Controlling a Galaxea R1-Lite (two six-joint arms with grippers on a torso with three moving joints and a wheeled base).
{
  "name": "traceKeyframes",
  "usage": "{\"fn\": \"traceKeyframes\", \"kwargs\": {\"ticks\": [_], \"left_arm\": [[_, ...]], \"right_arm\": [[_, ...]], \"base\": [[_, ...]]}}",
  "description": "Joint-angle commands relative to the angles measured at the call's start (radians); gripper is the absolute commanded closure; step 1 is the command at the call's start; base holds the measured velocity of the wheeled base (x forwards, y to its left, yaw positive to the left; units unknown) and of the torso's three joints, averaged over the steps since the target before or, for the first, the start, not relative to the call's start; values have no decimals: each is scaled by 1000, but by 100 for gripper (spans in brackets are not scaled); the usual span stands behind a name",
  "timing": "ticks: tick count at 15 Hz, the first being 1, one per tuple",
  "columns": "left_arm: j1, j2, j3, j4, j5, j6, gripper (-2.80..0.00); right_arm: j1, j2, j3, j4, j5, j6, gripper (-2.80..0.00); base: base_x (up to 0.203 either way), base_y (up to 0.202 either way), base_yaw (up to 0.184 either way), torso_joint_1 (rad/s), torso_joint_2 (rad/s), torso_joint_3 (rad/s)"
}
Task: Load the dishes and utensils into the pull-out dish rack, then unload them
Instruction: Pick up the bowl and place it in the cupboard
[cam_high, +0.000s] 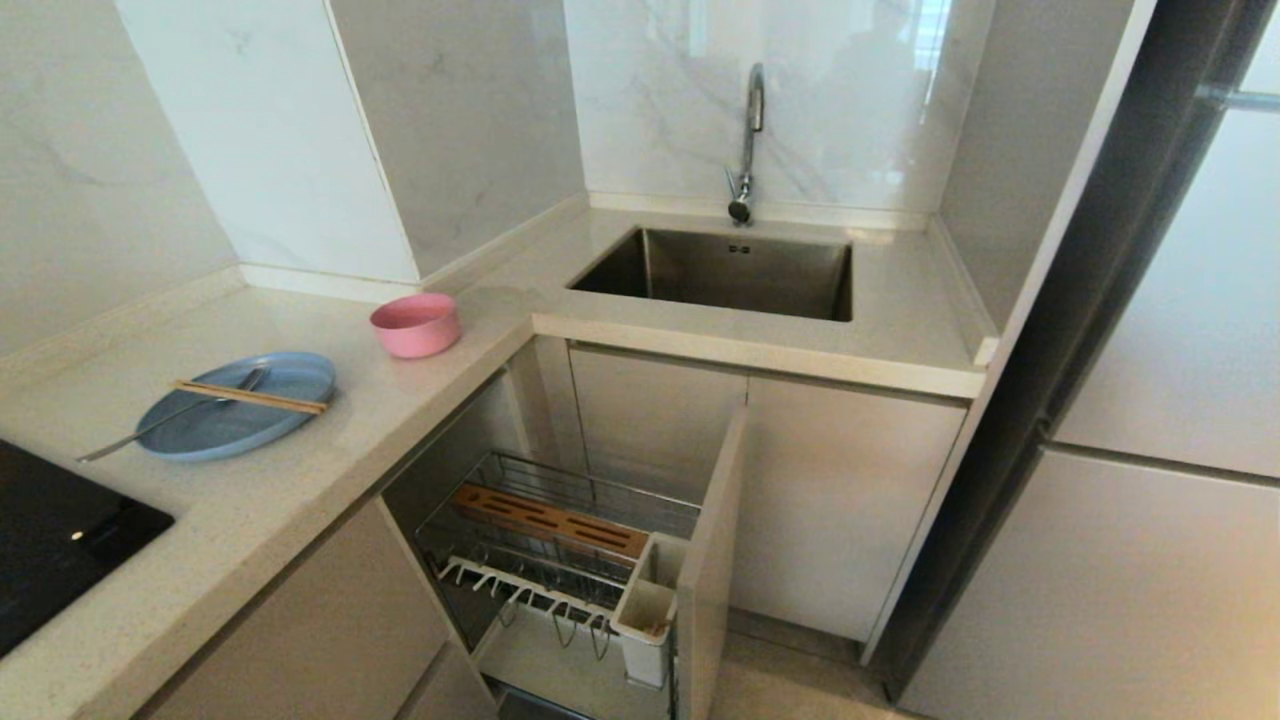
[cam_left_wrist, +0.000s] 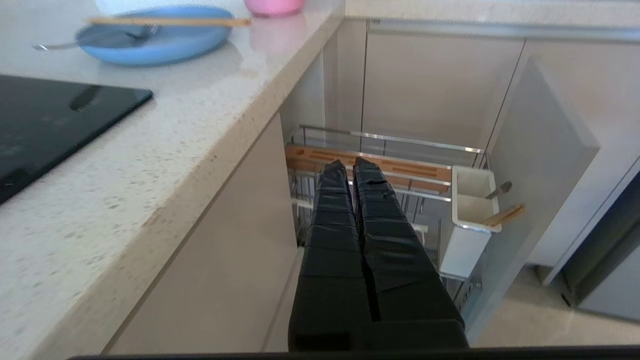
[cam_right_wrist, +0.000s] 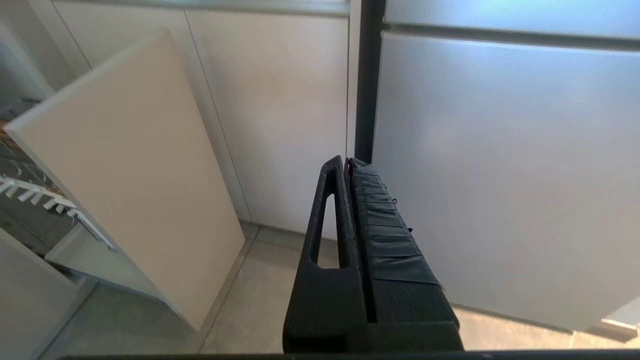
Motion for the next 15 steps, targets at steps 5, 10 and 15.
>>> {"fn": "traceKeyframes", "kwargs": {"ticks": [5, 10, 15], "left_arm": [[0, 0, 40, -1, 0, 0, 0], [0, 0, 40, -1, 0, -1, 0], [0, 0, 40, -1, 1, -5, 0]], "right_arm": [[0, -1, 0, 0, 0, 0, 0], [0, -1, 0, 0, 0, 0, 0], [0, -1, 0, 0, 0, 0, 0]], "base": [[0, 0, 0, 5, 3, -196], [0, 0, 0, 2, 2, -196], [0, 0, 0, 2, 2, -195]]}}
